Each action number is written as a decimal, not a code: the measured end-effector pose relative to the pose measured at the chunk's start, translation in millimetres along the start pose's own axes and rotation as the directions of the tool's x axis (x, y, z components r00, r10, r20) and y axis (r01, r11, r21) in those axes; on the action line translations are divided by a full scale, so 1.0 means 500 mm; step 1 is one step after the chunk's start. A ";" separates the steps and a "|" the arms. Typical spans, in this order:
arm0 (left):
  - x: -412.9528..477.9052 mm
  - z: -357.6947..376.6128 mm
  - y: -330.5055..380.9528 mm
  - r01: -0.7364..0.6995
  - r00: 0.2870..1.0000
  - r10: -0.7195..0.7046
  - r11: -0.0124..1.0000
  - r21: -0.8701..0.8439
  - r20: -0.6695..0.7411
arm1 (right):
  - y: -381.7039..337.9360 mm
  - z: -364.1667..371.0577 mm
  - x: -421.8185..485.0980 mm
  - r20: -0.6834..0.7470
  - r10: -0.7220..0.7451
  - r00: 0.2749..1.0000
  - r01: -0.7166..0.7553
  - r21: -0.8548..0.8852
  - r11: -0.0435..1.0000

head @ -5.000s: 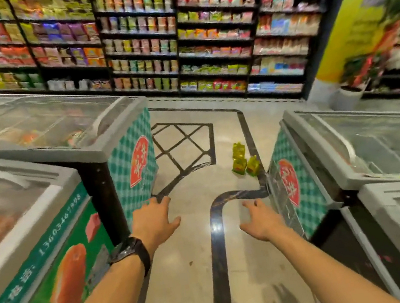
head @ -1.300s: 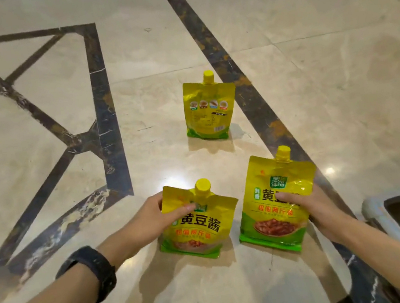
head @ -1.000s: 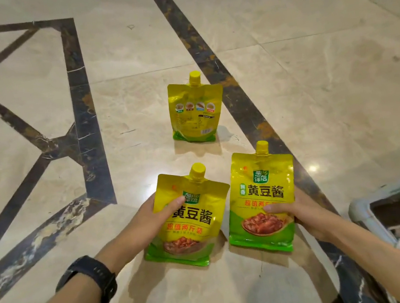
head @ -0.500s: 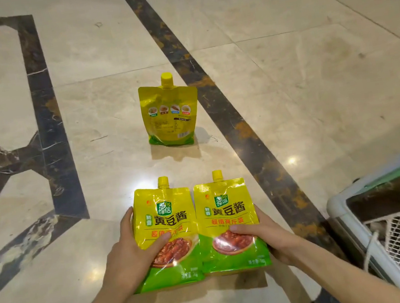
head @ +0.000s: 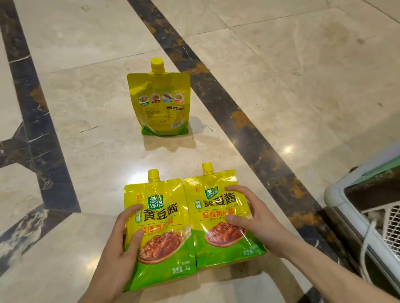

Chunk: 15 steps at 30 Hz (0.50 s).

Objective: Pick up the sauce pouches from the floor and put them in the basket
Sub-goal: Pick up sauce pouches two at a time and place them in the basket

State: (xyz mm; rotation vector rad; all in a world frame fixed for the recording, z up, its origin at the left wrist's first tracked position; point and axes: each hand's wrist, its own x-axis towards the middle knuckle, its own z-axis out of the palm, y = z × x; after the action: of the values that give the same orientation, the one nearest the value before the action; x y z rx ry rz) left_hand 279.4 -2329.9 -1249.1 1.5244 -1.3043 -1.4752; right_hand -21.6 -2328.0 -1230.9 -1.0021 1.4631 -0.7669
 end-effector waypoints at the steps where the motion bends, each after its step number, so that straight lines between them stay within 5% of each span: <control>1: 0.004 -0.001 0.002 0.025 1.000 -0.025 1.000 -0.011 0.013 | -0.001 -0.003 0.003 0.005 0.021 1.000 -0.021 0.039 0.999; 6: 0.008 -0.009 0.010 0.103 0.992 -0.101 0.994 -0.036 0.075 | 0.003 -0.003 0.007 0.031 0.071 0.997 -0.074 0.115 0.991; 15: -0.009 -0.016 -0.006 0.036 0.996 -0.039 0.999 0.037 0.086 | 0.010 -0.002 -0.002 0.097 0.135 0.986 -0.147 0.142 0.979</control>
State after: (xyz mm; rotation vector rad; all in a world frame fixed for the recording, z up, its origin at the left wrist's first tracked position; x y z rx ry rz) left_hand 288.2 -2326.2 -1248.9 1.5305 -1.3658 -1.5650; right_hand -23.4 -2325.1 -1234.6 -0.7997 1.3656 -0.7100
